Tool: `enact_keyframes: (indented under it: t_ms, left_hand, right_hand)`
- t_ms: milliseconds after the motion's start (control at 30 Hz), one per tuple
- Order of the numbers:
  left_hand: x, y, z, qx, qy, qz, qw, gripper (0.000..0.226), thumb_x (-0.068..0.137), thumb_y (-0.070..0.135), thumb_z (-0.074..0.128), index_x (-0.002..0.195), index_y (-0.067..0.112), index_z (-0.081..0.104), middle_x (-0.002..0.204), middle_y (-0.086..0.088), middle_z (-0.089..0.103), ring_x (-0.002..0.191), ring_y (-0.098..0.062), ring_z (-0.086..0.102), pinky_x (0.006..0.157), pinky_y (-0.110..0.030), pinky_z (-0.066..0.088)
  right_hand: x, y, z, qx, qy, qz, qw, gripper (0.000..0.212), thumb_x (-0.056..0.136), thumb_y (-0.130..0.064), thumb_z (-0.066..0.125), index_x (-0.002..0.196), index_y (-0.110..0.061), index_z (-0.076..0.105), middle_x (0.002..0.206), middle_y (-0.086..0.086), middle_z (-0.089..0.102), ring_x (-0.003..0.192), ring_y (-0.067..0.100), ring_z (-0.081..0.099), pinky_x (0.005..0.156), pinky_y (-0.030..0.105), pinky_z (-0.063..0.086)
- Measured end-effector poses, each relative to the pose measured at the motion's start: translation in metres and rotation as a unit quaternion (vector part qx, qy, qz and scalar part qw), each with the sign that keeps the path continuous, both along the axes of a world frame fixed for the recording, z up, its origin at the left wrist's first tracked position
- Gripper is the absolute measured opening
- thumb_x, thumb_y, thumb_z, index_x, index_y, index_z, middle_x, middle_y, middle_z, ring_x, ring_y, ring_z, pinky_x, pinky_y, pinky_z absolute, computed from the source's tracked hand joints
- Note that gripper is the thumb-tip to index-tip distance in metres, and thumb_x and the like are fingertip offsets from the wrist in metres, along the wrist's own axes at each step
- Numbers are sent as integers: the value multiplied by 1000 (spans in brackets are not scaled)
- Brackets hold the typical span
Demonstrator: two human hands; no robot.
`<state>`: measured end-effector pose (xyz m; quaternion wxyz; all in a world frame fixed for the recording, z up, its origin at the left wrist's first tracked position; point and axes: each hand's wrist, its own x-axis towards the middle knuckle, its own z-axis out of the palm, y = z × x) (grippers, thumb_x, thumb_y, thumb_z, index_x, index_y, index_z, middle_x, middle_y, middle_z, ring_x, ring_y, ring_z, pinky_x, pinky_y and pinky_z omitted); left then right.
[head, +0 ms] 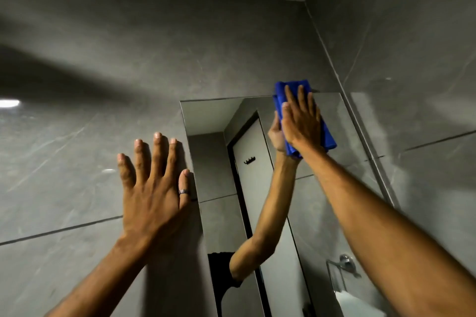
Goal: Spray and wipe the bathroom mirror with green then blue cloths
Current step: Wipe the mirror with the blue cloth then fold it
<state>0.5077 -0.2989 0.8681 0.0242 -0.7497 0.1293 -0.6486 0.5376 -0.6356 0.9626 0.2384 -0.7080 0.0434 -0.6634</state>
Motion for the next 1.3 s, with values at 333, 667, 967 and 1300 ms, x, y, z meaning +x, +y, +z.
enact_keyframes:
  t_ms: [333, 667, 967, 1300]
  left_hand:
    - [4, -1, -5, -6, -32, -1, 999, 71, 102, 49, 20, 166, 20, 5, 175, -10, -9, 161, -38, -12, 128, -61, -6]
    - [-10, 1, -4, -14, 34, -7, 999, 71, 102, 49, 17, 166, 21, 5, 175, -11, -7, 161, -37, -13, 127, -63, -6]
    - [-82, 16, -2, -325, 224, -531, 750, 63, 108, 38, 29, 166, 18, 10, 171, -11, 23, 157, -24, 26, 130, -45, 21]
    - [-200, 168, -126, -529, 492, -438, 535, 34, 78, 27, 86, 104, 7, 78, 81, -6, 77, 57, -15, 70, 50, -23, 56]
  right_hand:
    - [13, -110, -14, 130, 25, 3, 991, 57, 104, -47, 17, 159, -31, 11, 169, 6, 7, 156, 27, 6, 127, 46, 3]
    - [-25, 90, -68, 29, -58, 69, 996, 52, 103, -29, 38, 154, -23, 33, 164, 9, 28, 151, 34, 25, 123, 48, 20]
    - [-118, 292, -70, 296, -1, 613, 733, 48, 106, -30, 39, 148, -8, 41, 150, 16, 48, 137, 30, 47, 109, 27, 39]
    - [-189, 376, -205, 404, 152, 789, 438, 64, 95, -61, 41, 104, -4, 69, 90, 13, 77, 85, 29, 73, 81, 39, 60]
